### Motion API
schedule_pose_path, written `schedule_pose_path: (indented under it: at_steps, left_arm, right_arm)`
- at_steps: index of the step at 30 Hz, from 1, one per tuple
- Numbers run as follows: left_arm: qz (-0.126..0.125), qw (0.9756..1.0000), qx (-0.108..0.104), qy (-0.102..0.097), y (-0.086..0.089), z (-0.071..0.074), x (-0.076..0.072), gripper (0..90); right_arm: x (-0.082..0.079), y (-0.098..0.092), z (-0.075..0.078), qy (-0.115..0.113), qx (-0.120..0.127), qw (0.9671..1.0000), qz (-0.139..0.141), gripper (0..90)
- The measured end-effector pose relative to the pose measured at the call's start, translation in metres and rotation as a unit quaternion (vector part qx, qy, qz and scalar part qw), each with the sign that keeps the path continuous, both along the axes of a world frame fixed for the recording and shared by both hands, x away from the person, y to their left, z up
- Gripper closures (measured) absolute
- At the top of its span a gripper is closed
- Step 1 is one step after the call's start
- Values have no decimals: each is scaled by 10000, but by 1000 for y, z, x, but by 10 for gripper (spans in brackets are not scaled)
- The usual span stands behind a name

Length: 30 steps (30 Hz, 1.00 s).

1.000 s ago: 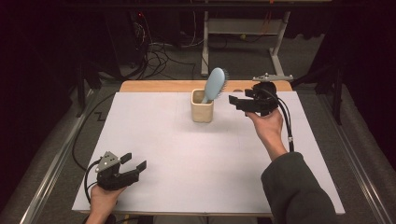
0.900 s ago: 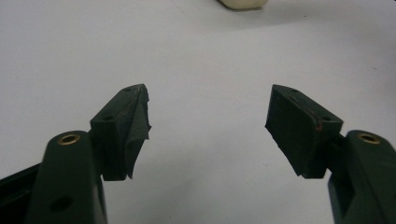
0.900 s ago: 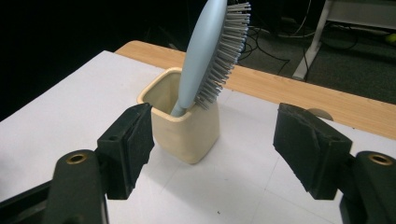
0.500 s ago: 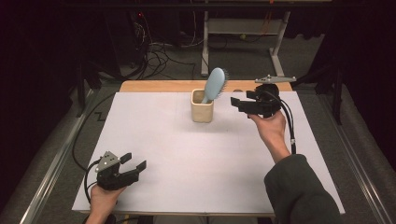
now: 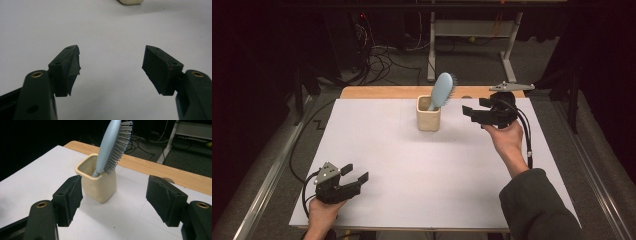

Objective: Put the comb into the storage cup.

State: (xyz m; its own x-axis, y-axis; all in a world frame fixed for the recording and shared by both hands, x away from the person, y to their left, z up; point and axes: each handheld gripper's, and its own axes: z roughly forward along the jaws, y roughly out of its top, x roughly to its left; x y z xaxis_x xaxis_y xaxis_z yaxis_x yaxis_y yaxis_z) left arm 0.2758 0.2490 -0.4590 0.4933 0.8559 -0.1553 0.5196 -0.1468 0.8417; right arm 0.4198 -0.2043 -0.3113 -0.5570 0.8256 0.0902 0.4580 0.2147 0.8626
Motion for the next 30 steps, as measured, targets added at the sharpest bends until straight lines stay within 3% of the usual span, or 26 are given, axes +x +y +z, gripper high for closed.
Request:
schedule_pose_path:
  at_steps: [30]
  left_arm:
    - [12,10000,-3,6,0,0,0,308]
  right_arm:
    - [-13,-21,-6,-20,99,9999,-85,297]
